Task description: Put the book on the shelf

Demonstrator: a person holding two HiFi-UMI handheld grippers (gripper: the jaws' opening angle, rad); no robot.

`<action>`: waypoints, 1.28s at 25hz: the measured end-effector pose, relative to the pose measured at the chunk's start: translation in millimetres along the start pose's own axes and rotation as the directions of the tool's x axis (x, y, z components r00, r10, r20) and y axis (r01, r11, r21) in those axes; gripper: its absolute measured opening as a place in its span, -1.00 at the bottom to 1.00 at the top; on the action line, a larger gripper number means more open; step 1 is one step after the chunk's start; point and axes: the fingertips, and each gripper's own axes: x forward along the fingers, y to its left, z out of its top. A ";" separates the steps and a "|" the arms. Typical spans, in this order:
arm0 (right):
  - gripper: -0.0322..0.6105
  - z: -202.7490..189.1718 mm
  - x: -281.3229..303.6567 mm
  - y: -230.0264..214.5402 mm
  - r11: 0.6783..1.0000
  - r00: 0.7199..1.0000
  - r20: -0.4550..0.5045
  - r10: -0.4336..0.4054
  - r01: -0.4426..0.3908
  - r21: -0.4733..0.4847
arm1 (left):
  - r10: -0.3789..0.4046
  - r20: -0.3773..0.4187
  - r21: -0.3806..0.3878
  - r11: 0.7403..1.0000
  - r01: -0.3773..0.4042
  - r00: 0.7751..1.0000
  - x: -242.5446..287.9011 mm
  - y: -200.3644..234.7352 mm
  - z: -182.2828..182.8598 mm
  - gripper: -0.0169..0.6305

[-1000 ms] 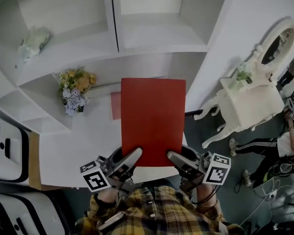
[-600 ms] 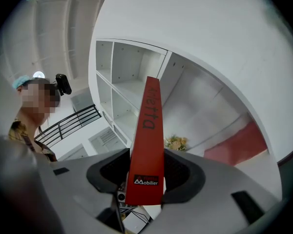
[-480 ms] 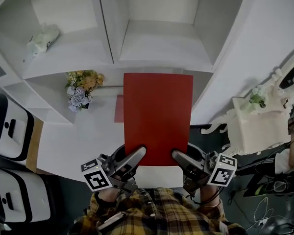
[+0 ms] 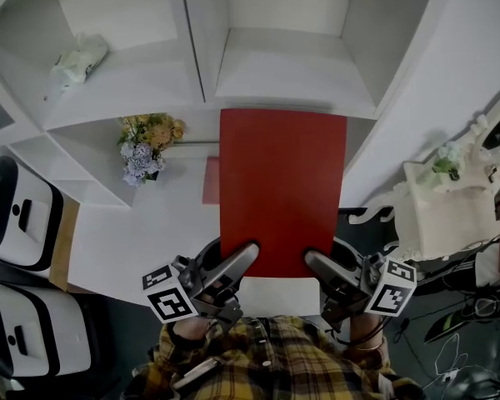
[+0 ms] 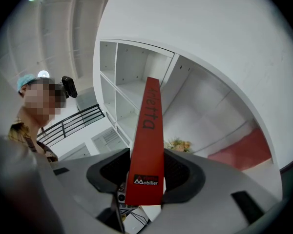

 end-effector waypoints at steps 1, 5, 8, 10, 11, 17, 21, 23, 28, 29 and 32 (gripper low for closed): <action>-0.26 1.6 0.2 1.1 1.000 1.000 0.003 0.002 -0.002 -0.006 | -0.004 -0.002 0.004 1.000 0.004 1.000 1.1 -0.9 1.1 -0.32; -0.26 8.7 2.7 6.0 1.000 1.000 0.028 0.010 -0.010 -0.019 | -0.021 -0.013 0.021 1.000 0.021 1.000 5.6 -5.5 9.1 -0.32; -0.26 18.6 6.1 11.8 0.999 0.999 0.035 0.021 -0.019 -0.045 | -0.039 -0.009 0.035 0.999 0.039 0.999 11.5 -11.0 17.6 -0.32; -0.26 28.0 8.6 14.5 0.998 0.999 0.042 0.025 -0.022 -0.061 | -0.048 0.000 0.038 0.998 0.048 0.999 17.4 -13.4 24.3 -0.32; -0.26 34.1 9.6 14.6 0.998 0.998 0.052 0.029 -0.025 -0.064 | -0.051 0.006 0.037 0.998 0.051 0.999 21.4 -14.2 28.1 -0.32; -0.25 66.5 20.5 7.9 0.998 0.994 0.100 0.036 -0.031 -0.047 | -0.064 0.057 0.026 0.998 0.063 0.996 46.9 -12.4 53.8 -0.32; -0.25 81.5 30.1 6.3 0.999 0.992 0.120 0.041 -0.037 -0.032 | -0.068 0.078 0.004 0.998 0.068 0.995 57.4 -10.4 68.7 -0.32; -0.25 89.5 33.3 5.1 0.999 0.990 0.132 0.048 -0.046 -0.020 | -0.076 0.083 0.004 0.997 0.076 0.994 63.6 -10.9 76.1 -0.32; -0.26 109.9 41.4 2.2 0.998 0.984 0.170 0.061 -0.060 -0.010 | -0.090 0.081 0.004 0.996 0.090 0.993 78.5 -10.6 92.6 -0.32; -0.26 113.7 43.3 2.3 0.998 0.982 0.176 0.064 -0.063 -0.009 | -0.093 0.081 0.008 0.996 0.093 0.992 81.2 -11.0 96.0 -0.31; -0.26 127.4 47.8 0.3 0.998 0.977 0.201 0.066 -0.068 0.005 | -0.101 0.072 0.031 0.995 0.099 0.992 92.2 -13.6 108.5 -0.30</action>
